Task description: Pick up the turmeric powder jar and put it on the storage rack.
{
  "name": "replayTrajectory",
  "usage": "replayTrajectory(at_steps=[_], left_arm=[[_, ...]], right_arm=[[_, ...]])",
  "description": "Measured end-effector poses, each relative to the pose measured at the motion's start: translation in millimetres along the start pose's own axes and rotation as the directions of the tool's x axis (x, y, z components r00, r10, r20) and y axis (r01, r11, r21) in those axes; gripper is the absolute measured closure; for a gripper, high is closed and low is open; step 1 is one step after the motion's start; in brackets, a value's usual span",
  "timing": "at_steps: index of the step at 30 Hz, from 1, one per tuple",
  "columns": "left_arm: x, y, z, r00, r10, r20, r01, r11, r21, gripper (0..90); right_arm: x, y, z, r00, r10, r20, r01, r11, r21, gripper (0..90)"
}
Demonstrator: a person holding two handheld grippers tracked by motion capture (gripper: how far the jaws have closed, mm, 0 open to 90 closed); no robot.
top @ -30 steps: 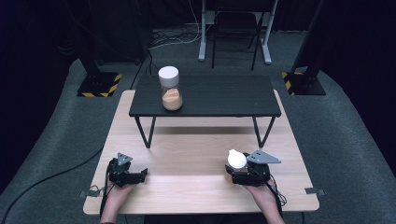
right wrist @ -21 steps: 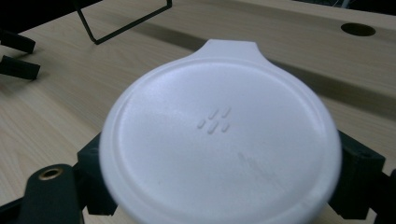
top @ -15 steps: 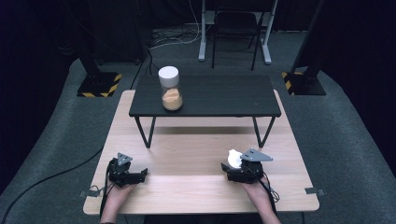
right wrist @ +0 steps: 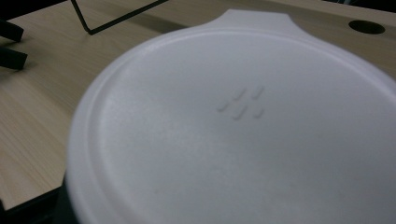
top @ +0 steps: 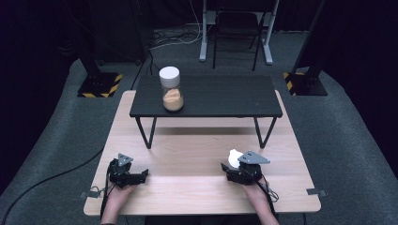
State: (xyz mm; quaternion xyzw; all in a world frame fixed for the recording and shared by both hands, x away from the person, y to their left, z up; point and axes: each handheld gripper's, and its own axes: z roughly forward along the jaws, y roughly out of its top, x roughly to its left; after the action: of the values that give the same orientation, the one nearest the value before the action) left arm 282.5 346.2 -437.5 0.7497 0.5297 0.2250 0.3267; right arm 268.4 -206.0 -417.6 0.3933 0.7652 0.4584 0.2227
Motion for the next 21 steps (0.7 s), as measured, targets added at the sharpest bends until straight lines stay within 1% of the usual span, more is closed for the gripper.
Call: replayTrajectory(at_steps=[2, 5, 8, 11, 15, 21], left_arm=[[0.0, 0.0, 0.0, 1.0000, 0.000, 0.000, 0.000, 1.0000, 0.000, 2.8], [0.0, 0.0, -0.1, 1.0000, 0.000, 0.000, 0.000, 1.0000, 0.000, 2.9], [0.0, 0.0, 0.0, 1.0000, 0.000, 0.000, 0.000, 1.0000, 0.000, 2.9], [0.0, 0.0, 0.0, 1.0000, 0.000, 0.000, 0.000, 1.0000, 0.000, 2.8], [-0.1, 0.0, 0.0, 1.0000, 0.000, 0.000, 0.000, 1.0000, 0.000, 2.8], [-0.2, -0.1, -0.1, 1.0000, 0.000, -0.001, 0.000, 1.0000, 0.000, 2.9]], right_arm=[[-1.3, 1.7, -1.9, 1.0000, 0.005, -0.003, -0.005, 1.0000, -0.001, 29.8], [-4.0, 6.0, -8.3, 0.9999, 0.010, -0.007, -0.010, 0.9998, -0.017, 29.8], [-5.3, 14.0, -15.8, 1.0000, 0.006, -0.001, -0.006, 0.9997, -0.022, 29.8], [-8.4, 22.8, -24.0, 0.9999, 0.015, -0.005, -0.015, 0.9996, -0.024, 29.9], [-8.9, 34.0, -34.1, 1.0000, -0.005, -0.002, 0.004, 0.9994, -0.033, 29.9], [-16.0, 48.8, -45.0, 1.0000, 0.003, -0.002, -0.003, 0.9993, -0.038, 29.9]])
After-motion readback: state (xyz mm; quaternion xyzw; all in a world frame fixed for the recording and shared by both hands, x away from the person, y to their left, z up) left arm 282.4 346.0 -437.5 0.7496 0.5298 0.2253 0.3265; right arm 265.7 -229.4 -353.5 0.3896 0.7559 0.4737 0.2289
